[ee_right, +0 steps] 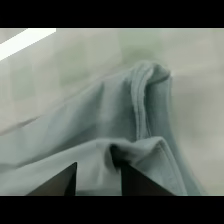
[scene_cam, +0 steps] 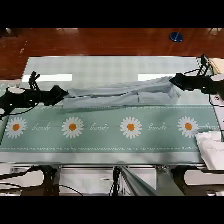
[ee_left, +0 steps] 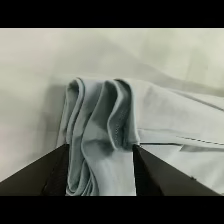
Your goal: Fold the shirts.
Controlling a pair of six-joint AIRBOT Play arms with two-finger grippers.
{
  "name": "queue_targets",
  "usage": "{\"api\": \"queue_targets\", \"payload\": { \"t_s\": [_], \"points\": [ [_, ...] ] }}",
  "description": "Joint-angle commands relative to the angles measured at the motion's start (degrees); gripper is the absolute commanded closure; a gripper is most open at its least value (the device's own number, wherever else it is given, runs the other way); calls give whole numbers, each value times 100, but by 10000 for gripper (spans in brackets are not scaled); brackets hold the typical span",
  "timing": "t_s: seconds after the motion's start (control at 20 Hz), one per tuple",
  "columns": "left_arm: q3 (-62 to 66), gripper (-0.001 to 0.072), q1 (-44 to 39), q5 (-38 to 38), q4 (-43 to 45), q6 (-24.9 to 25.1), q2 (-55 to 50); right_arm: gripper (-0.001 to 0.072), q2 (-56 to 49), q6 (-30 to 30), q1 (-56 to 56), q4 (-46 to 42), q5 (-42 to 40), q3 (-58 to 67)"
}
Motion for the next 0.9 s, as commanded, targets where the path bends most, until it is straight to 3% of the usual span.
{"api": "queue_targets", "payload": {
  "t_s": [0.0,0.1,0.2,0.25,0.35,0.45,0.7,0.85],
  "points": [
    [107,216,170,-376,2,2,105,353,299,-129,-9,-289,142,358],
    [142,217,326,-490,4,37,286,352,481,214,-9,-1287,138,809],
    [142,225,417,-612,4,175,494,217,455,1198,-9,-3001,466,1305],
    [142,225,415,-678,4,249,570,145,417,1368,-9,-3563,660,1432],
    [142,226,398,-883,2,264,638,122,271,1344,-46,-3956,1158,1517],
    [140,228,369,-1078,4,417,634,117,-55,1130,-214,-3445,1648,1517],
    [140,228,348,-1224,37,457,632,124,-916,807,-922,-420,2026,1517],
    [140,228,348,-1222,44,501,629,124,-1158,811,-1032,-485,2061,1515]
  ]
}}
